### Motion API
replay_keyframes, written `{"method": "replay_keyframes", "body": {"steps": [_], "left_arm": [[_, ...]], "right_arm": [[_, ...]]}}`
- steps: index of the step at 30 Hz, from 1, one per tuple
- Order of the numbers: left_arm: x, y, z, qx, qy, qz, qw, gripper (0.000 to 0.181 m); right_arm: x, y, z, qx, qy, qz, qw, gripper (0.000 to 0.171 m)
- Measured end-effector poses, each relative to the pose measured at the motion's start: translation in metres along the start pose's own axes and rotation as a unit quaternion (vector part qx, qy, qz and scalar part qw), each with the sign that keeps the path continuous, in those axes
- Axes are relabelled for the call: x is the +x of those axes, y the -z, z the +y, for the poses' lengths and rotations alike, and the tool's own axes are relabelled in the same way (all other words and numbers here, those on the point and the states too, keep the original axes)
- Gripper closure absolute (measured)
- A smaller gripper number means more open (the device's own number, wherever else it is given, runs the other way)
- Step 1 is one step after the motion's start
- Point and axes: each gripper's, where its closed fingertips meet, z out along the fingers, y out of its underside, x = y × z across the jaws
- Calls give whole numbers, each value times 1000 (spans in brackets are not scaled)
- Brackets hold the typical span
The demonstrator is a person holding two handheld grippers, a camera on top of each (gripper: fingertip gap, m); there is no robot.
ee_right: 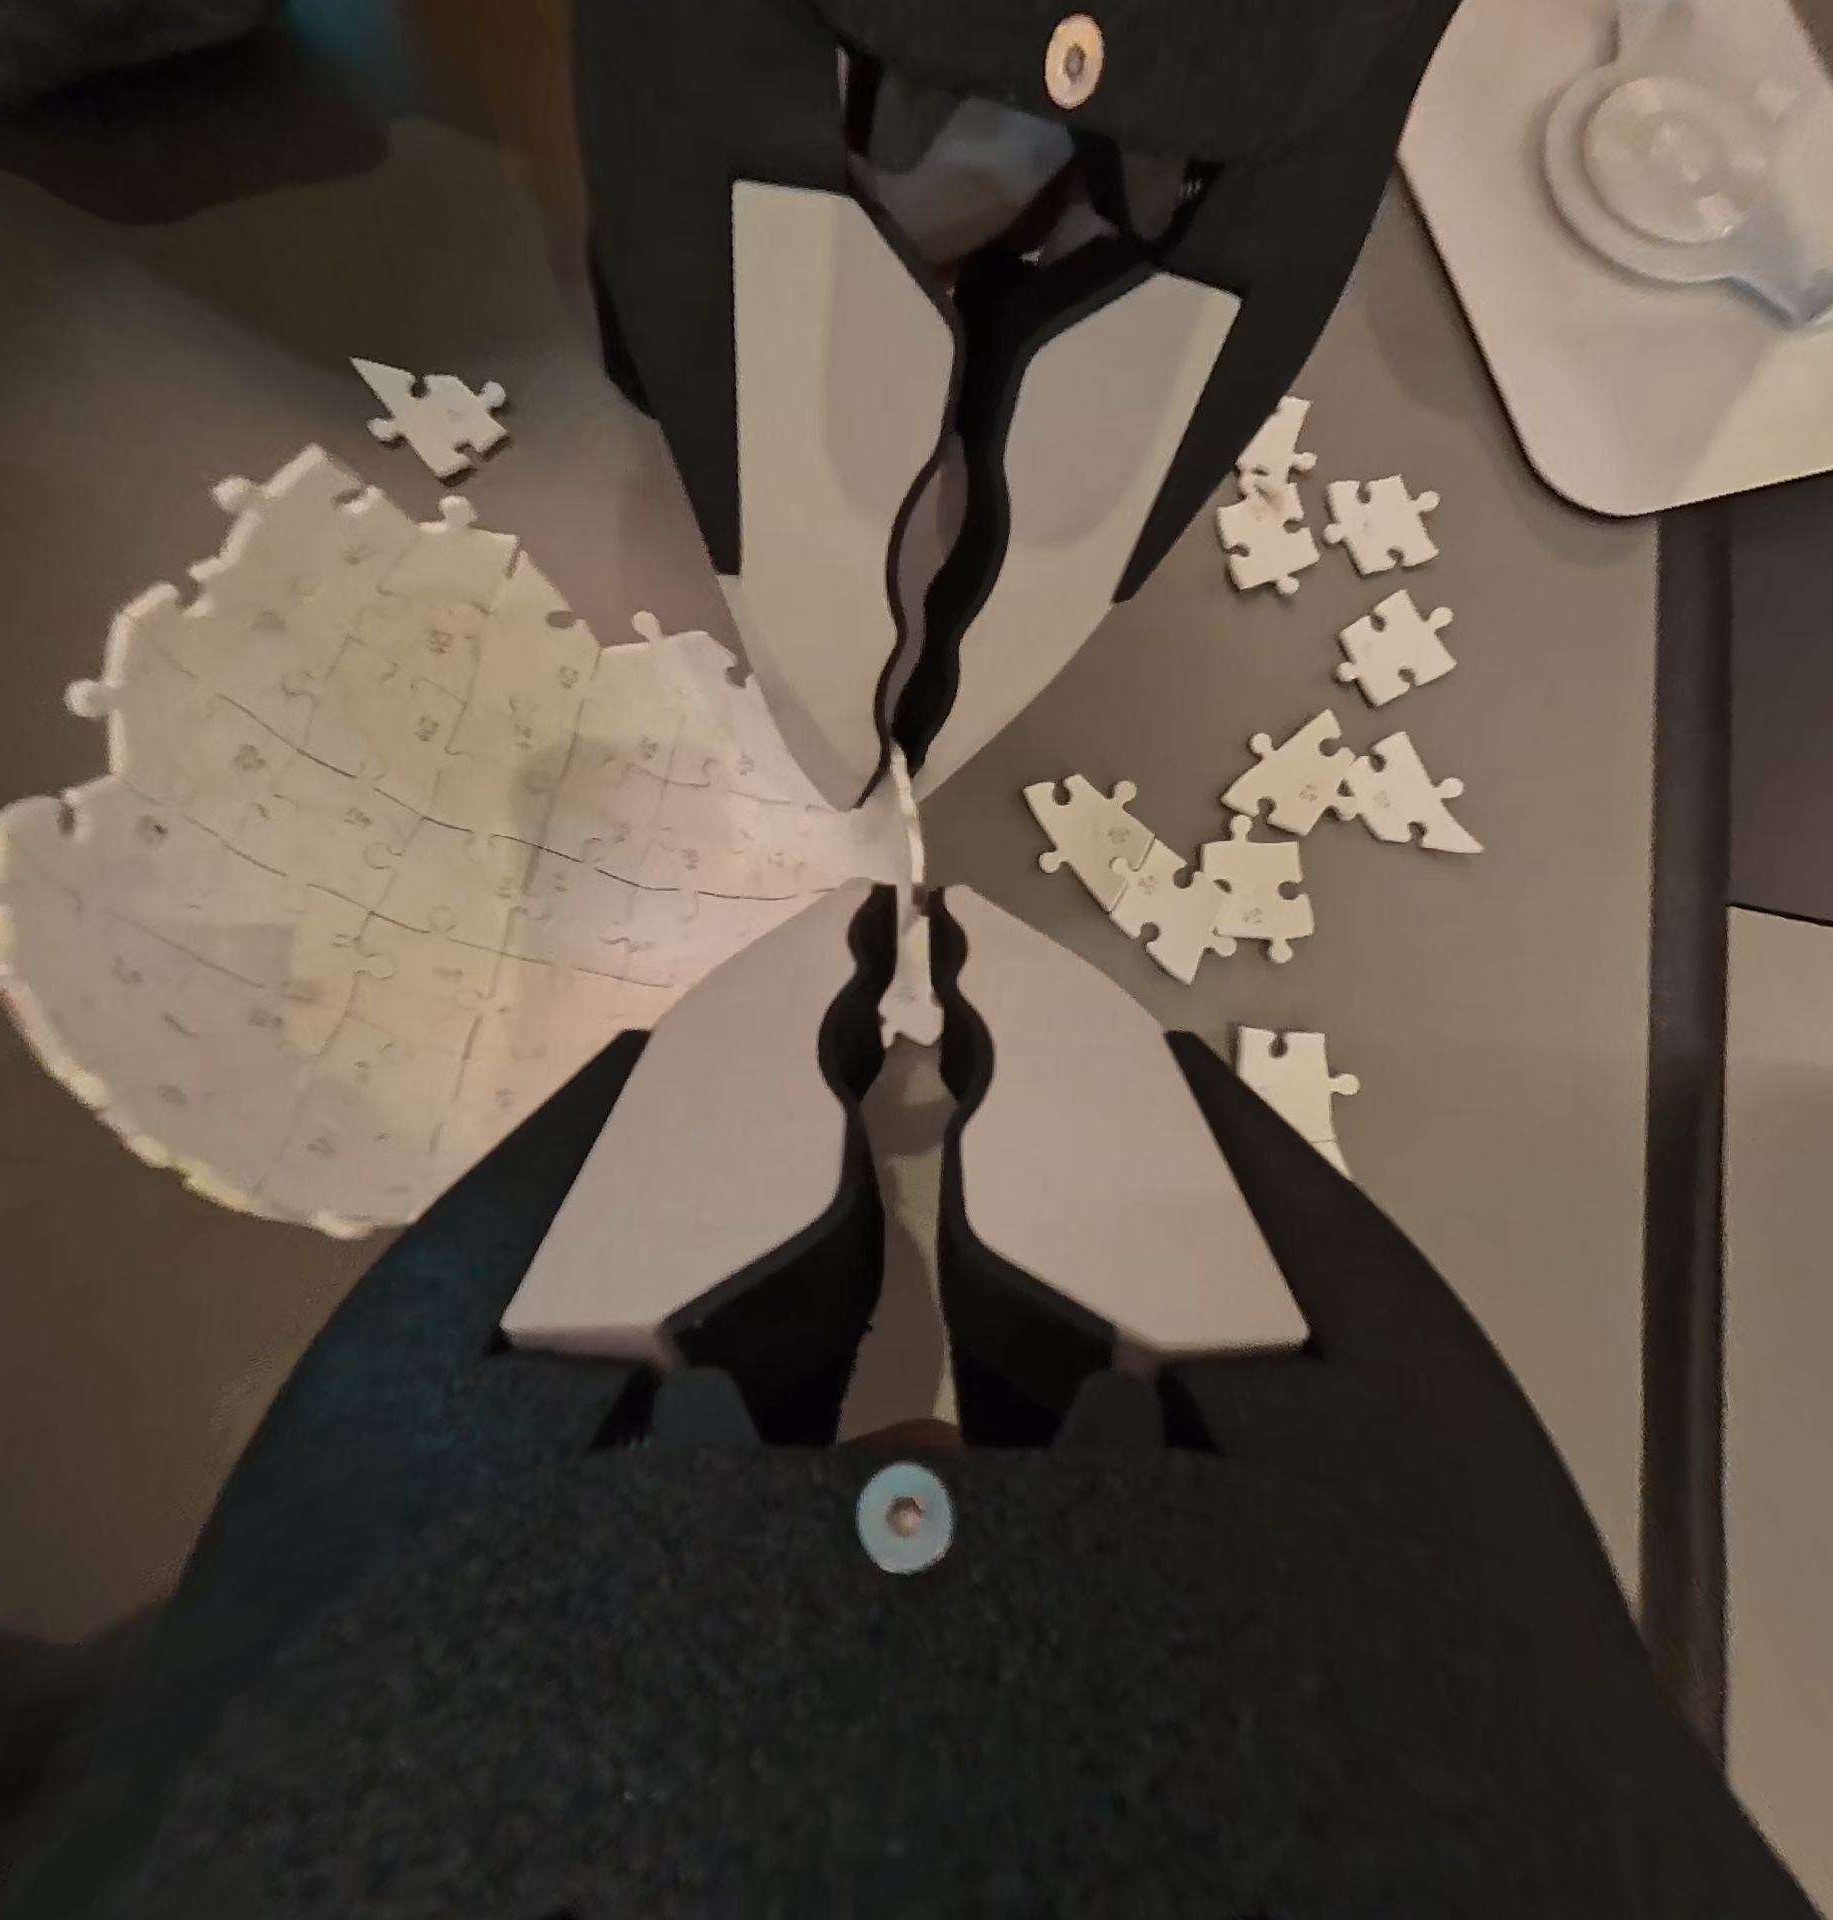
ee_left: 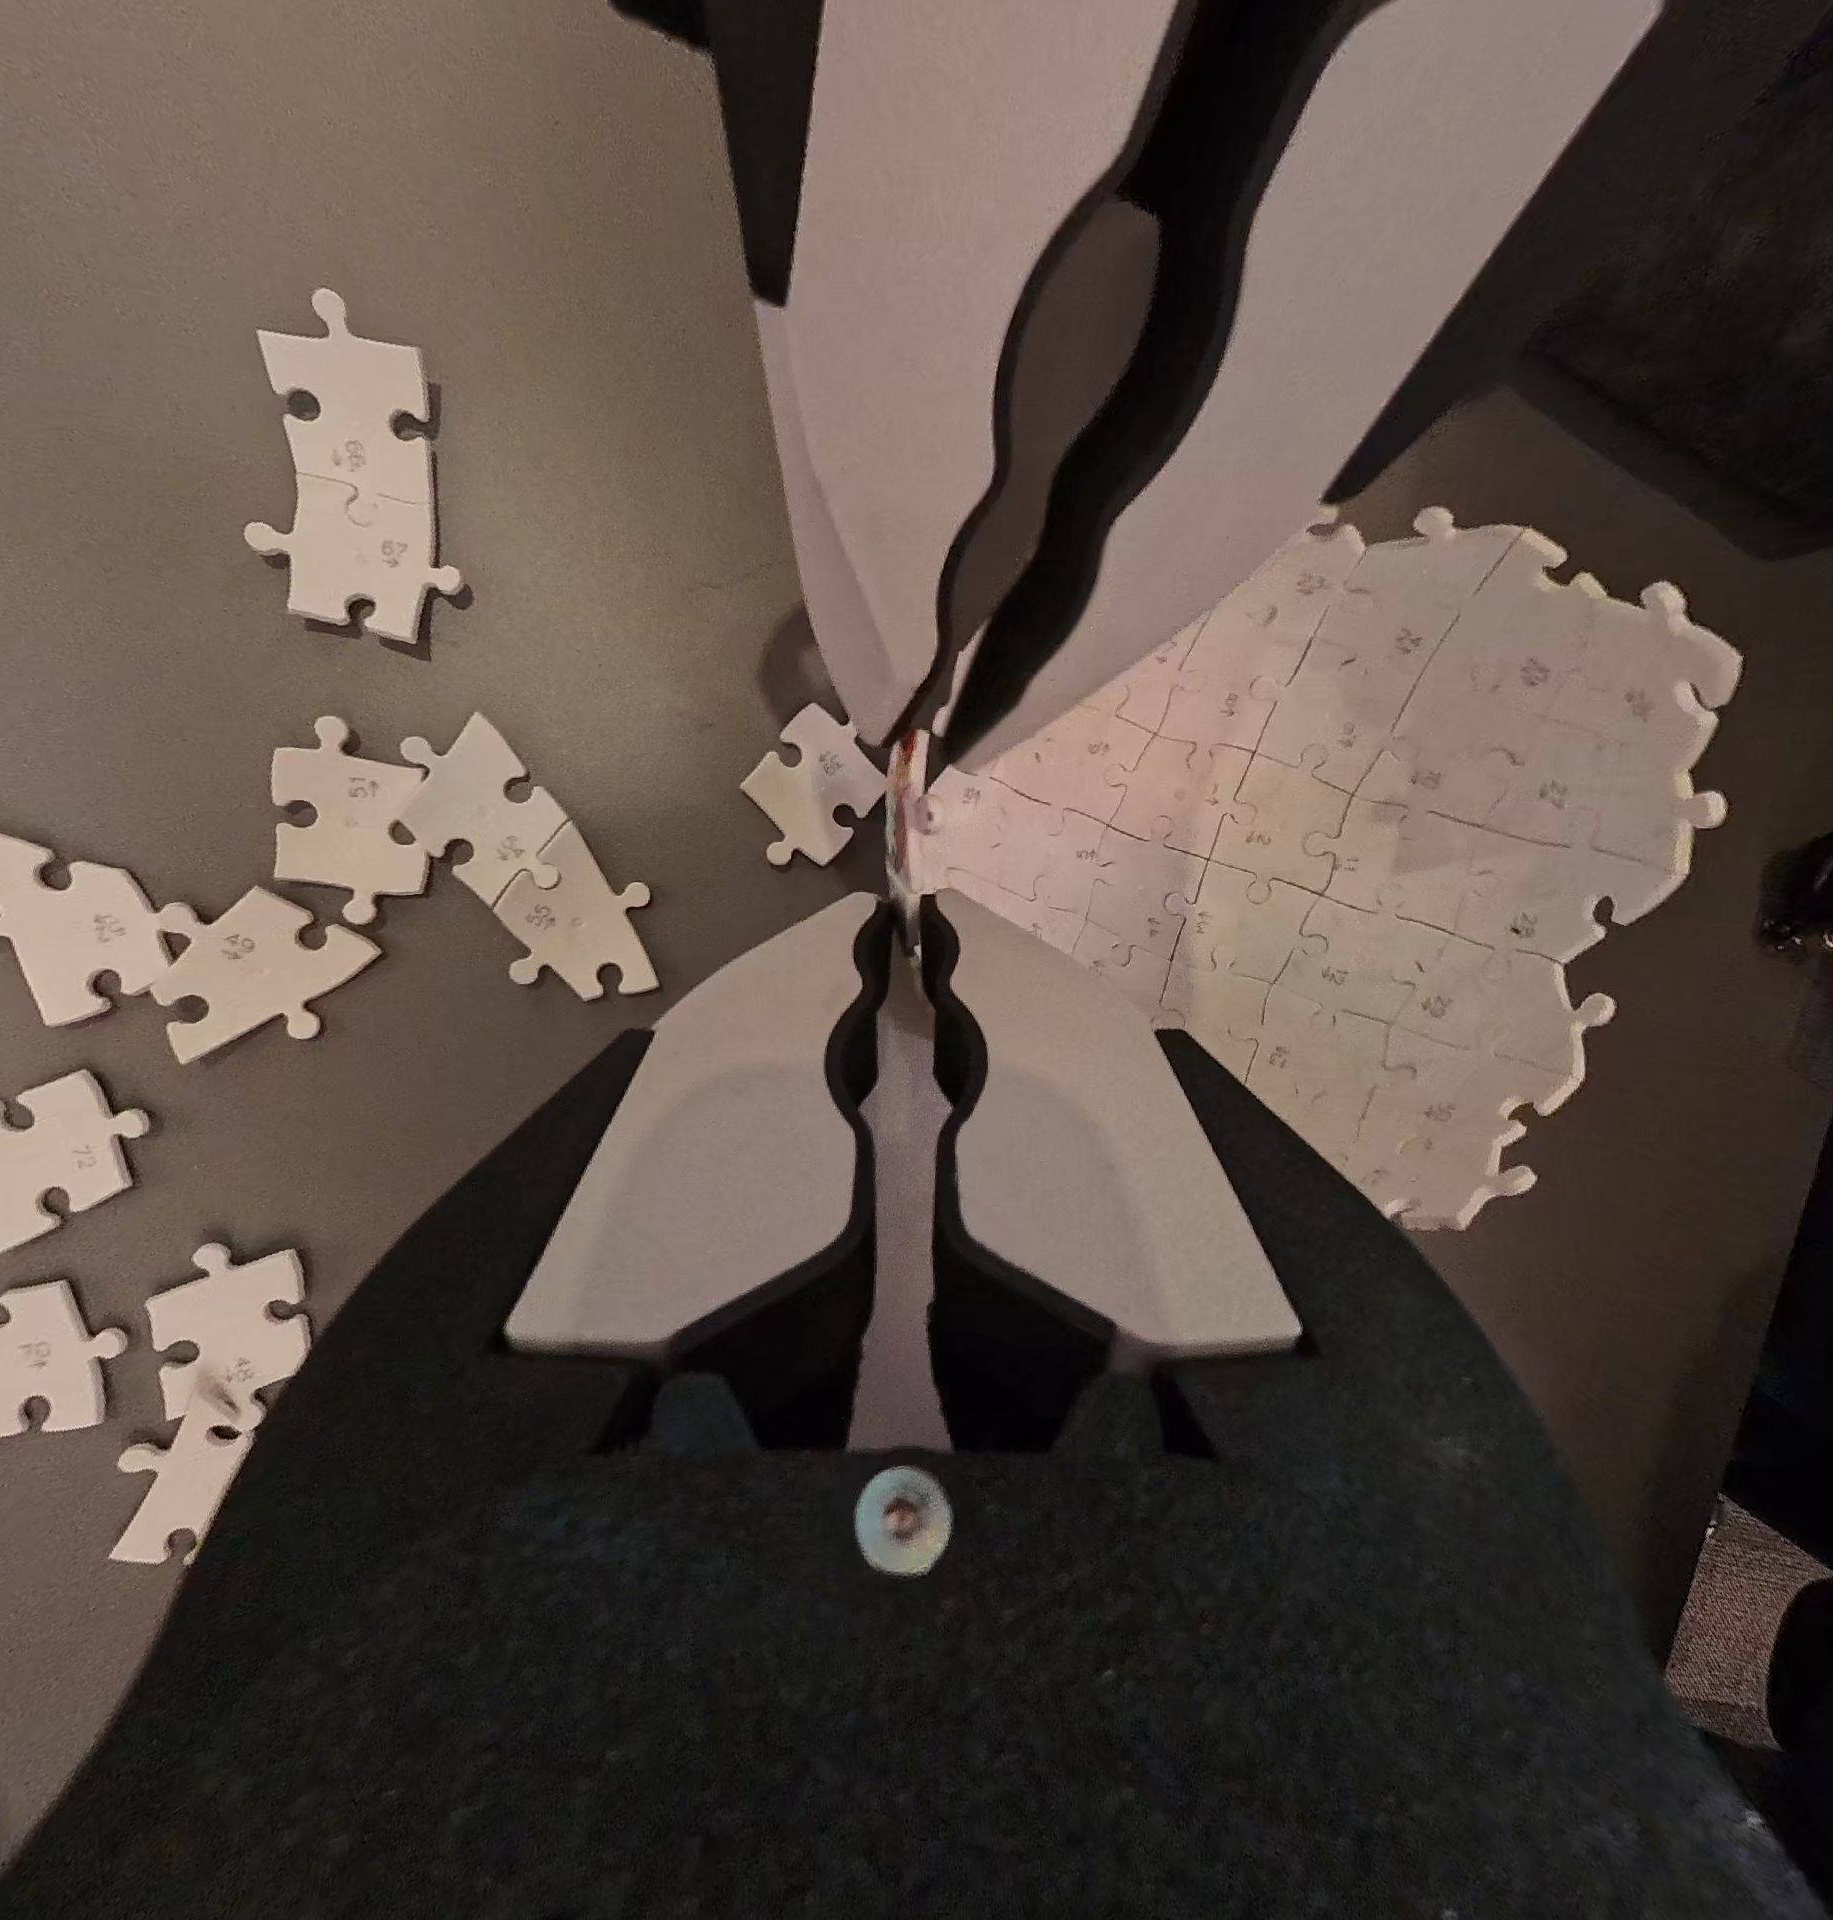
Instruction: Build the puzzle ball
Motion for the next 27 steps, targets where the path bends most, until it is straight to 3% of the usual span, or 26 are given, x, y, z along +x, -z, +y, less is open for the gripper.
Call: {"method": "replay_keyframes", "body": {"steps": [27], "left_arm": [[2,-4,1,-5,8,7,1000,178]], "right_arm": [[-4,-2,2,-33,-58,27,997,168]]}}
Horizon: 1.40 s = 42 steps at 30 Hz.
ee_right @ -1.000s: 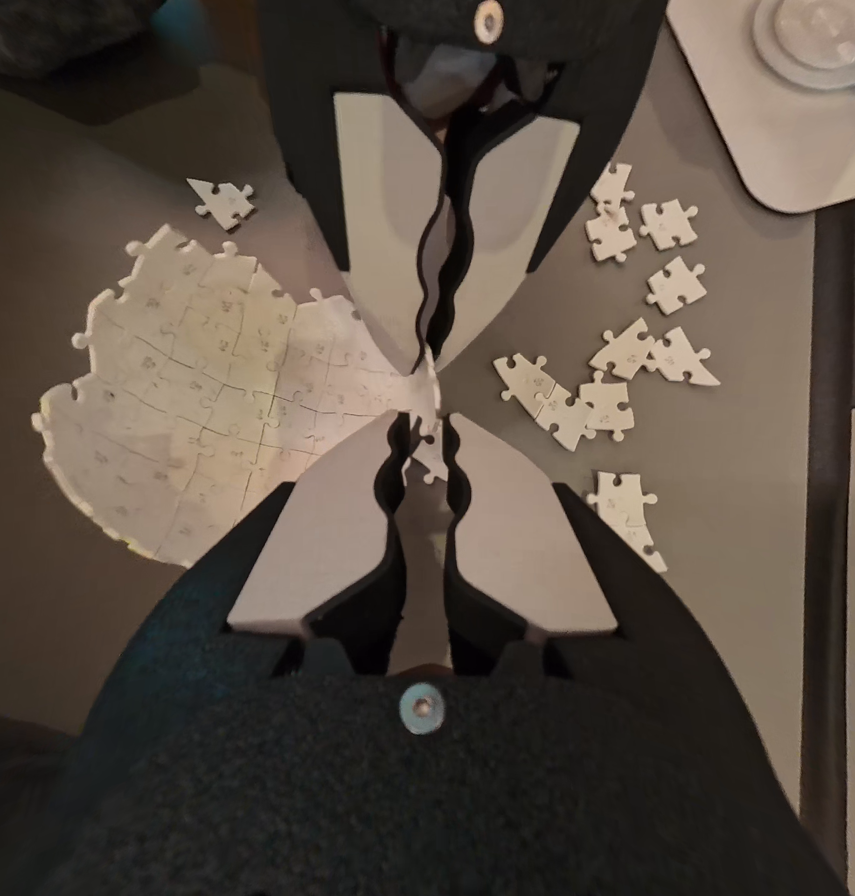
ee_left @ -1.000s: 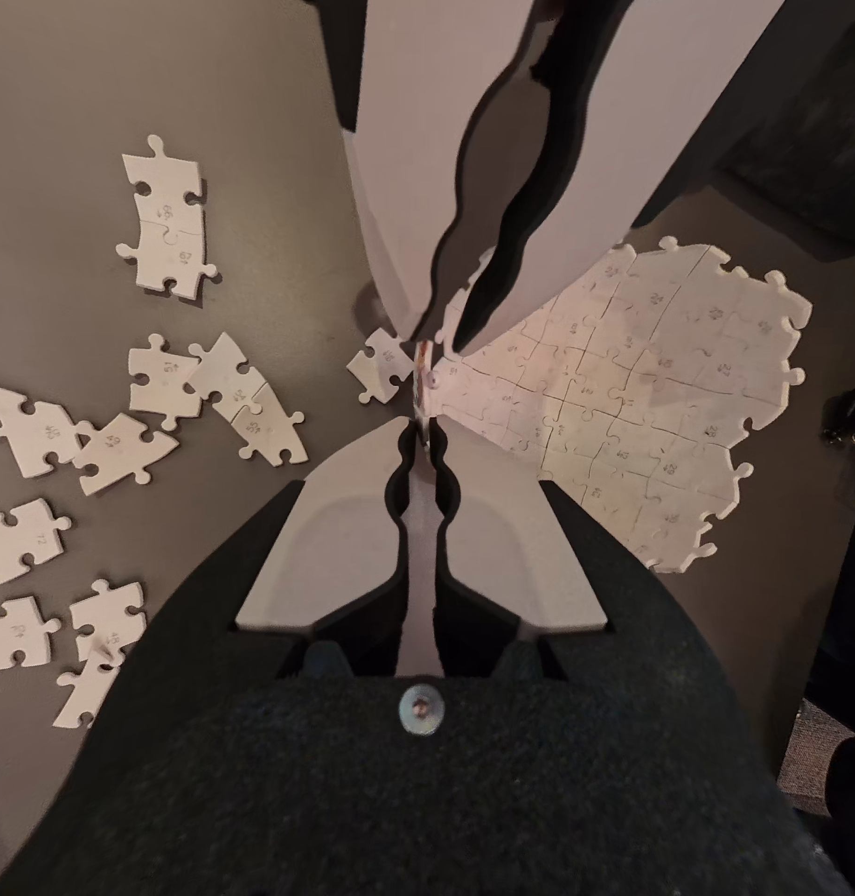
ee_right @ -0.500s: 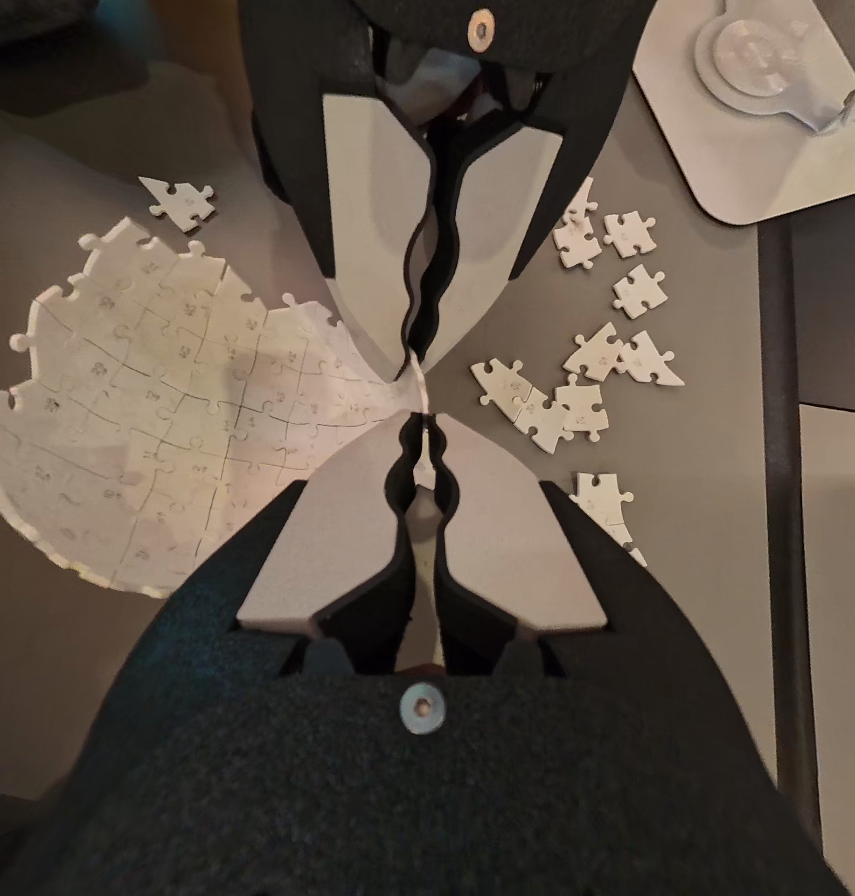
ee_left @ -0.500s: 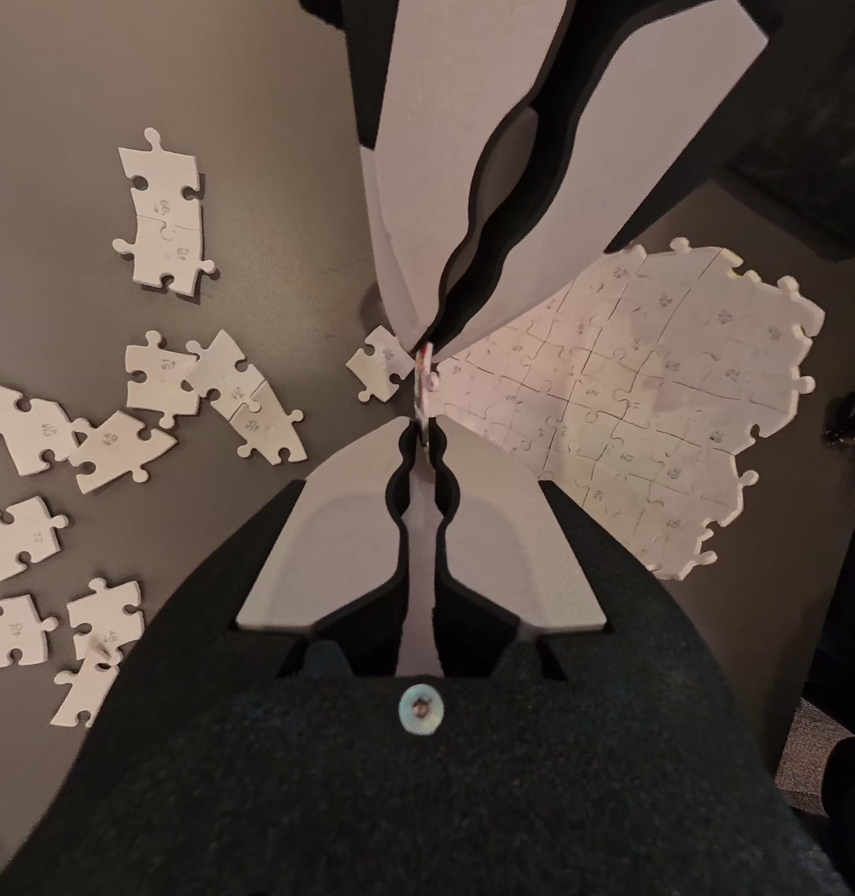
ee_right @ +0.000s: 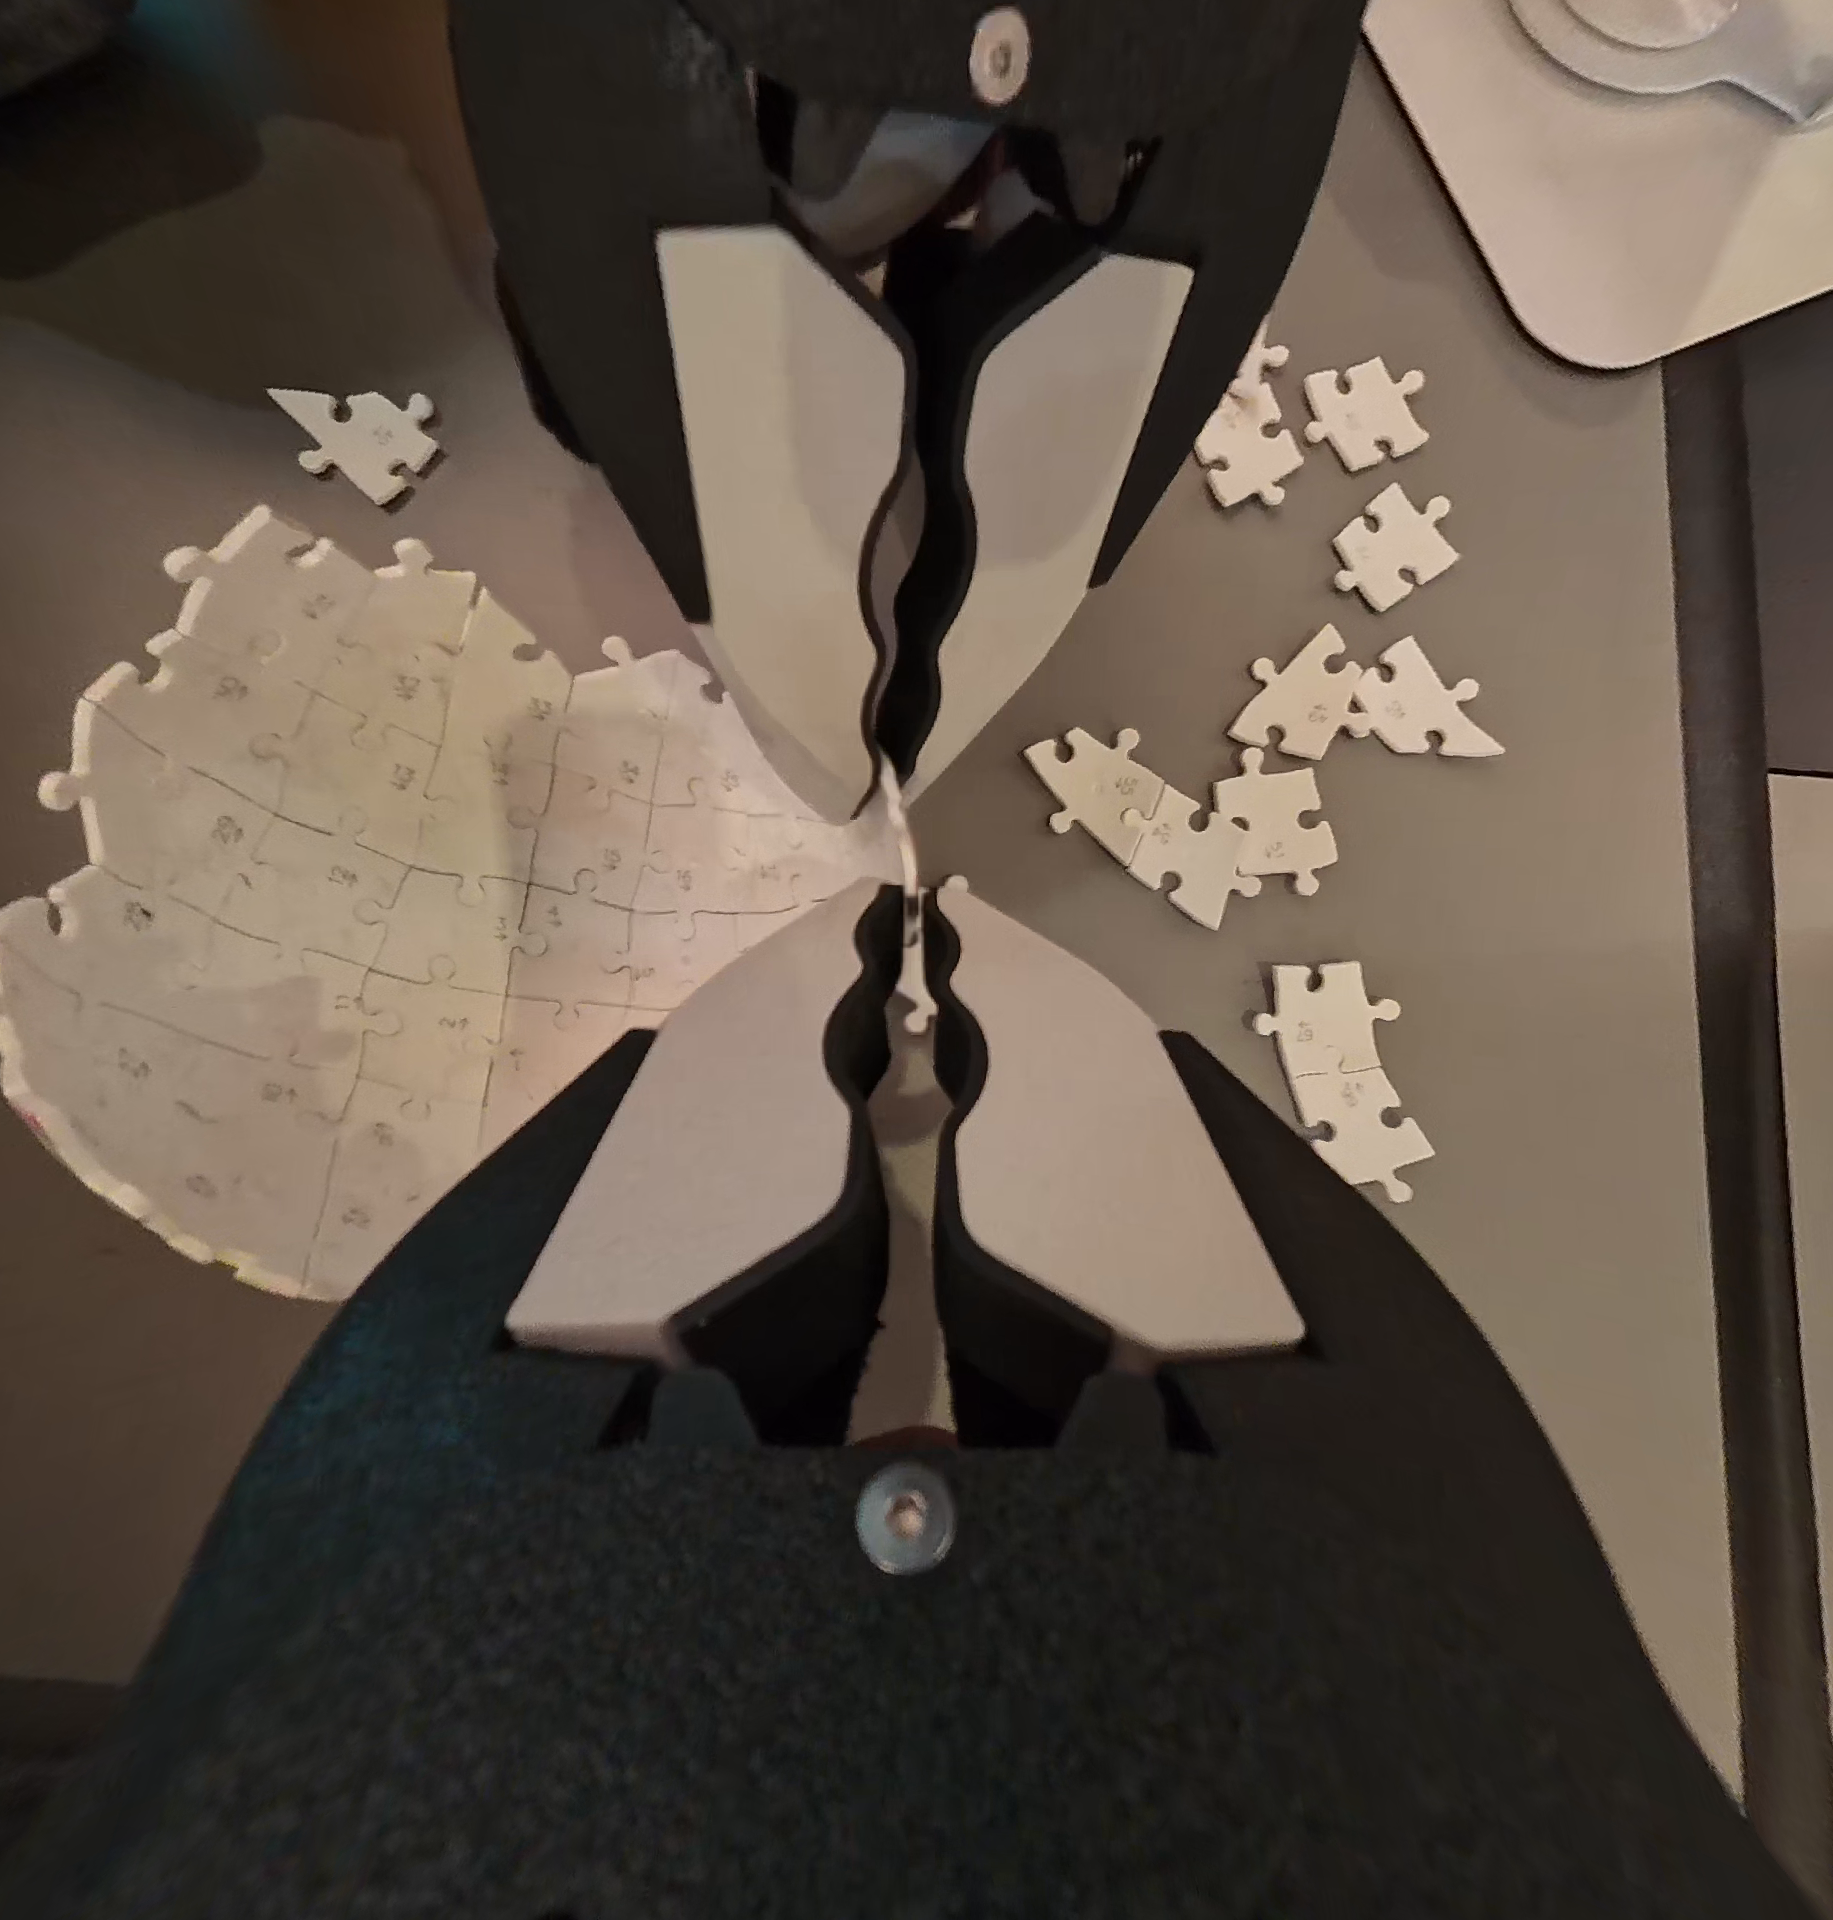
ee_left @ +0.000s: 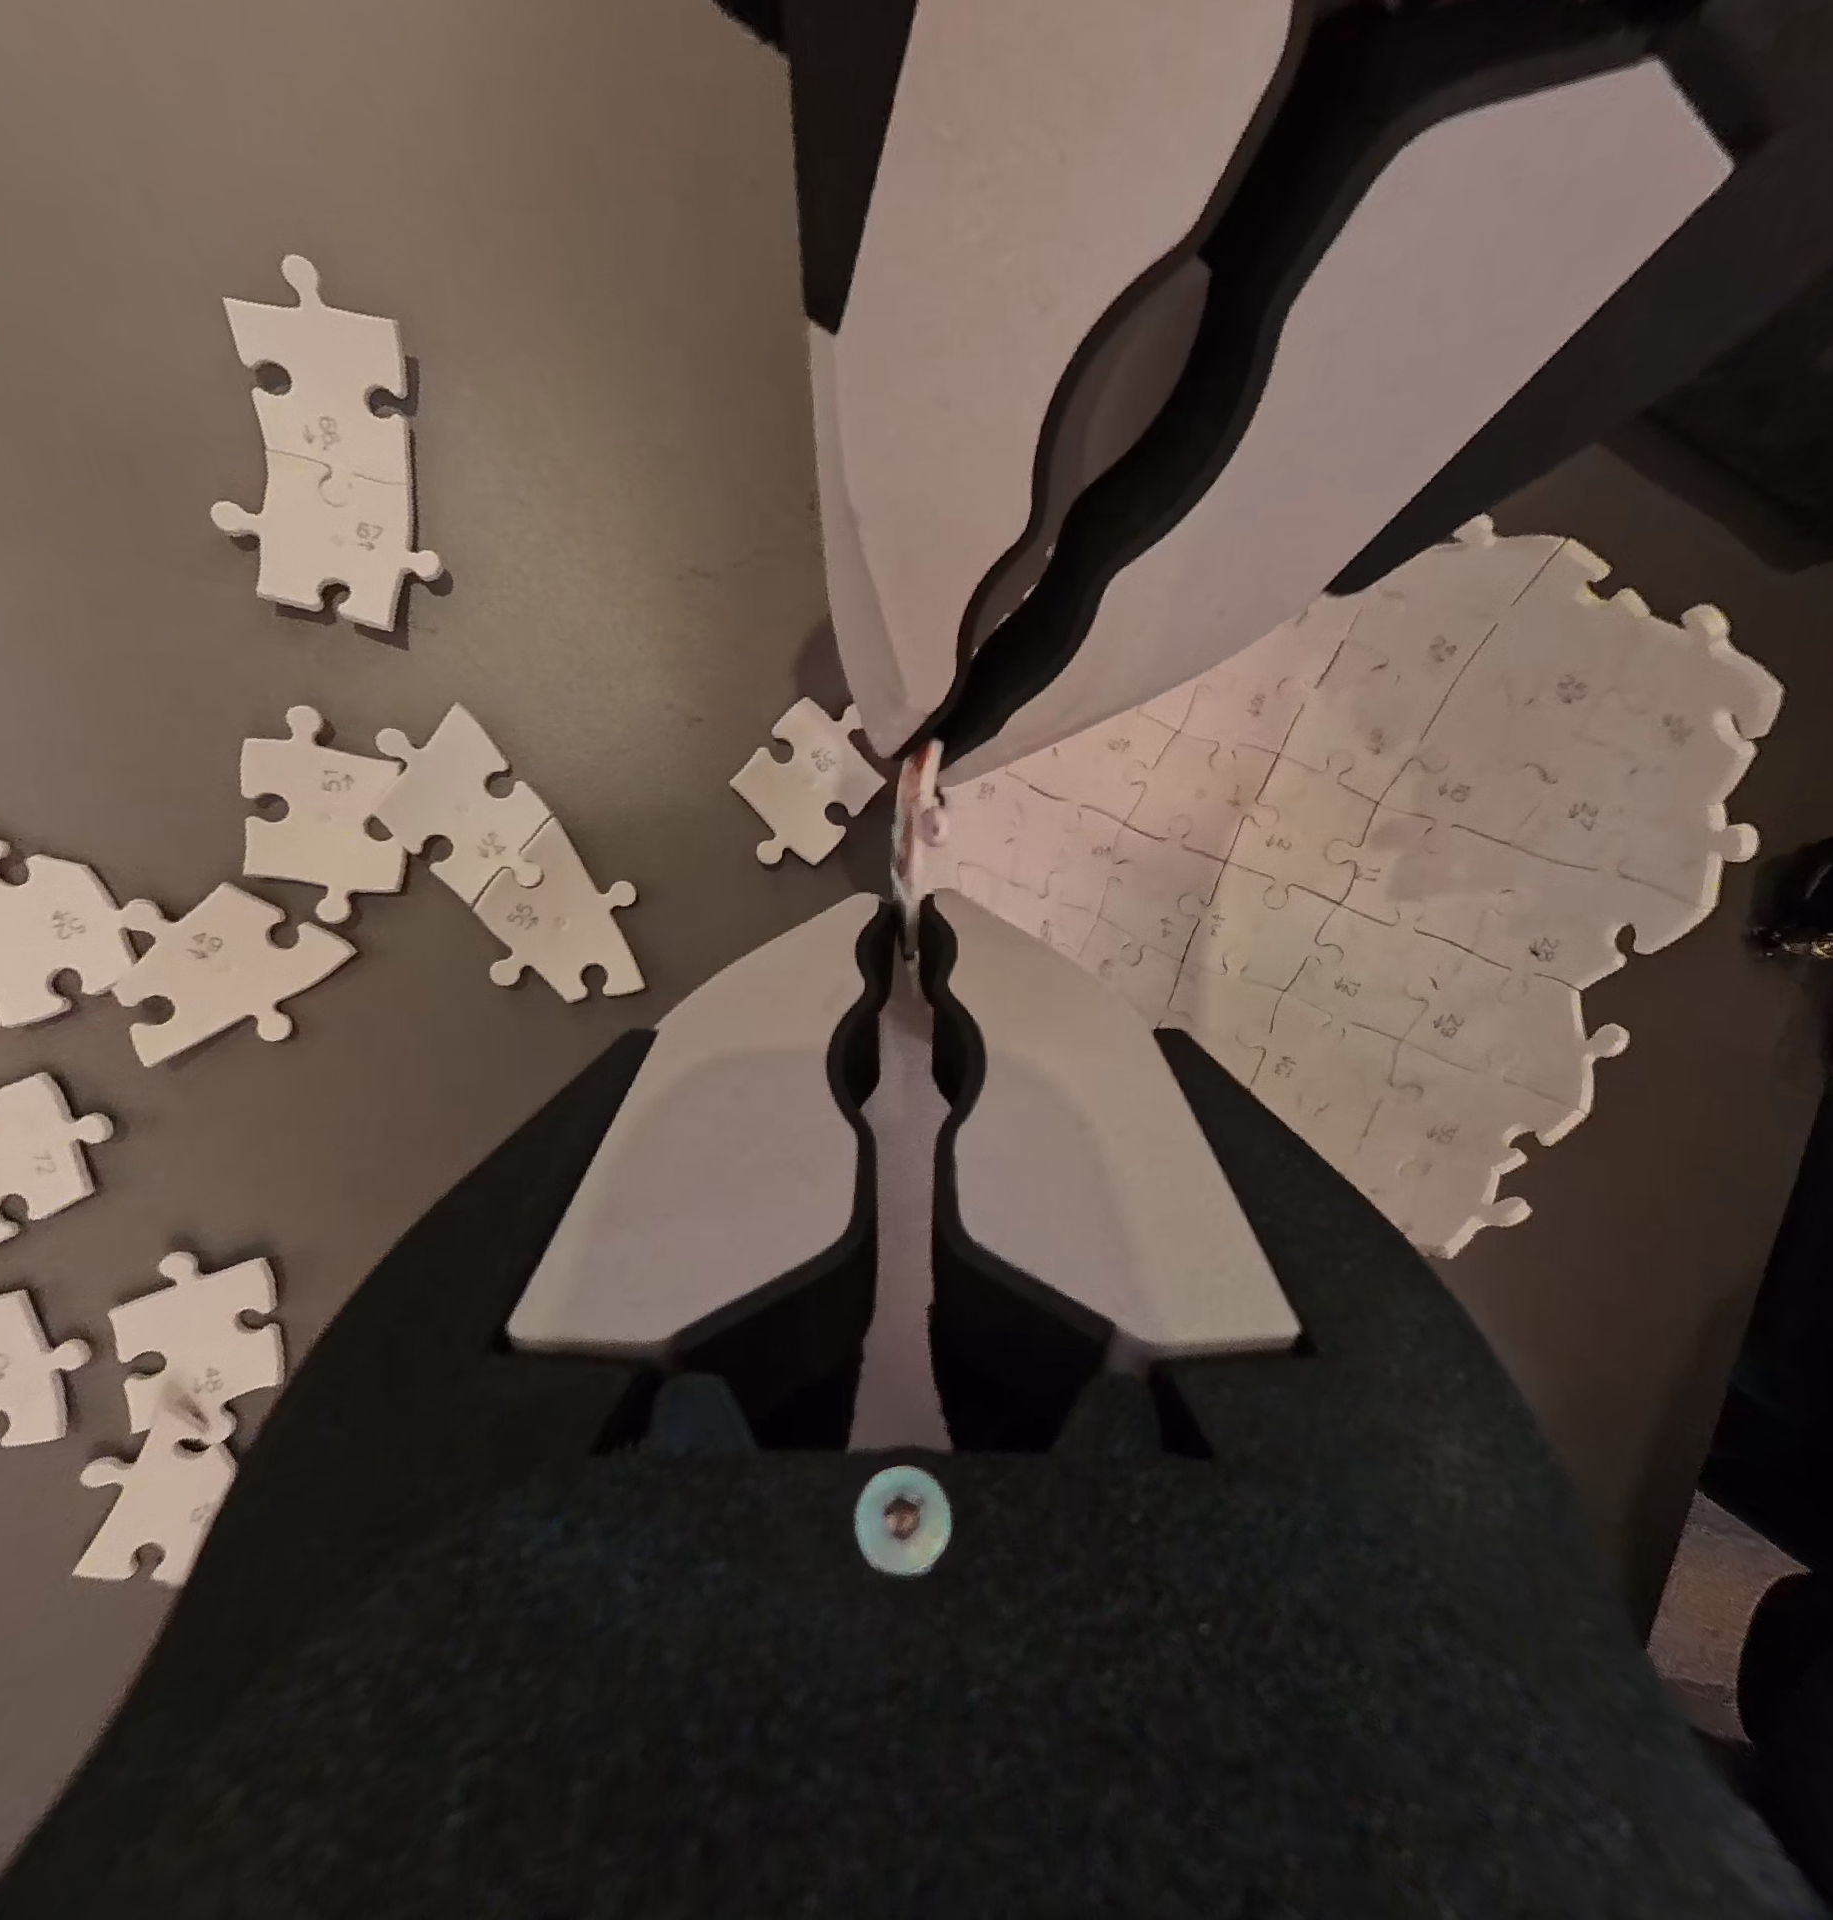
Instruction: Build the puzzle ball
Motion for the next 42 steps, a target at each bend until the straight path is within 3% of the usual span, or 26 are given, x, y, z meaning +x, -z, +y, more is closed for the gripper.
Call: {"method": "replay_keyframes", "body": {"steps": [2,5,9,15,19,27,28,36,42], "left_arm": [[3,1,0,2,1,11,1000,176],[3,7,1,6,3,9,1000,160],[3,15,-5,35,8,10,999,159],[3,17,-3,37,10,-18,999,158],[6,33,-8,63,18,-46,997,158],[24,47,-5,84,22,-55,995,157],[25,48,-4,84,24,-56,995,157],[32,68,-10,117,51,-85,988,157],[54,89,-31,198,72,-110,971,157]], "right_arm": [[0,5,4,-4,12,-2,1000,157],[6,24,10,-5,13,-7,1000,133],[36,40,15,56,27,37,997,139],[21,-15,75,-36,11,-37,999,137],[6,-32,63,0,41,-67,997,144],[13,-44,51,31,41,-44,998,146],[13,-43,52,31,43,-41,998,156],[22,-29,68,-4,19,1,1000,158],[44,28,78,0,-37,102,994,159]]}}
